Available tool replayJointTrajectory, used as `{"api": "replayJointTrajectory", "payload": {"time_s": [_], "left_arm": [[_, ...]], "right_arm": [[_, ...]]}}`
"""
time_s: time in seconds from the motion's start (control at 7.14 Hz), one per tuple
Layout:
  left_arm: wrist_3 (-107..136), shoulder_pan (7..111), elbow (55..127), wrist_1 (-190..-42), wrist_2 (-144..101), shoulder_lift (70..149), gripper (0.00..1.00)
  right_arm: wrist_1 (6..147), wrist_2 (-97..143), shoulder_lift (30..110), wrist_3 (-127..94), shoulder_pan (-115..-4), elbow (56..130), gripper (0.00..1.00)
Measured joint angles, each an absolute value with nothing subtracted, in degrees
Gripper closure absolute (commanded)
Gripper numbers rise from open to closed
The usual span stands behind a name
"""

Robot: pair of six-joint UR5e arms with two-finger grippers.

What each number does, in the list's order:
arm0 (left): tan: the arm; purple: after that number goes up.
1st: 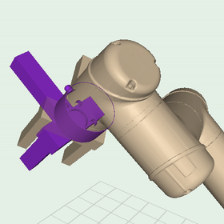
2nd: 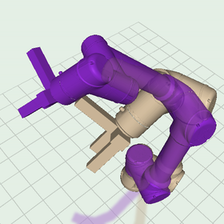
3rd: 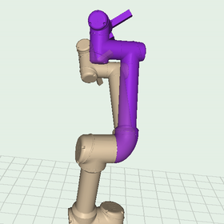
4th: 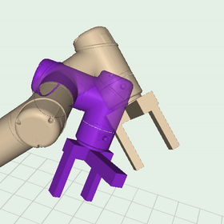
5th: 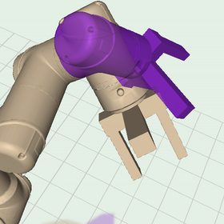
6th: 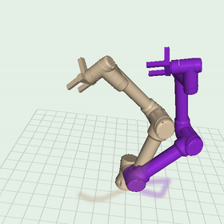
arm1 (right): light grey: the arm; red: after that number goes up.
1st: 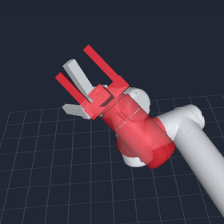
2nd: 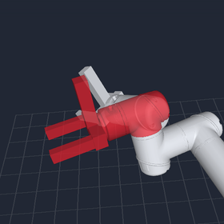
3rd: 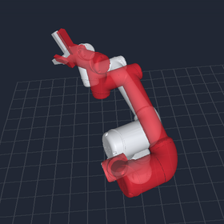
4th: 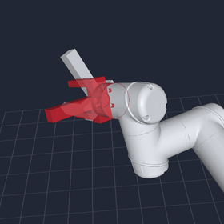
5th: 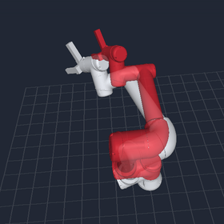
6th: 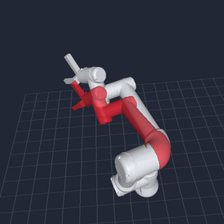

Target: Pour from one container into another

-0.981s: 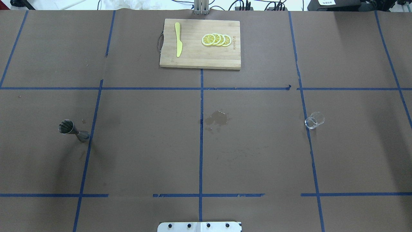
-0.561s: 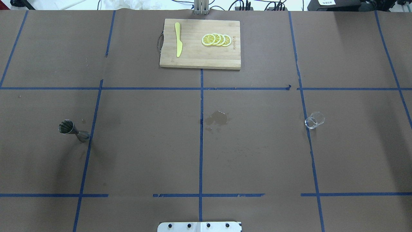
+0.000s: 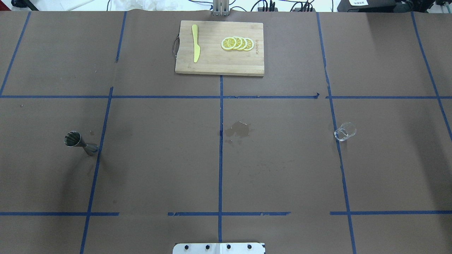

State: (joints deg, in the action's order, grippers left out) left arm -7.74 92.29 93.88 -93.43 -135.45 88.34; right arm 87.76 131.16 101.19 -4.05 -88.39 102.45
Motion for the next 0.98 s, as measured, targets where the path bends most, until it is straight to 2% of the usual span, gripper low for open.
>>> {"api": "replayJointTrajectory", "payload": {"time_s": [0.98], "left_arm": [[-7.6, 92.2, 93.7, -93.4, -135.4, 88.4, 0.00]], "right_arm": [[87.6, 131.2, 101.3, -3.6, -88.3, 101.3, 0.00]]}}
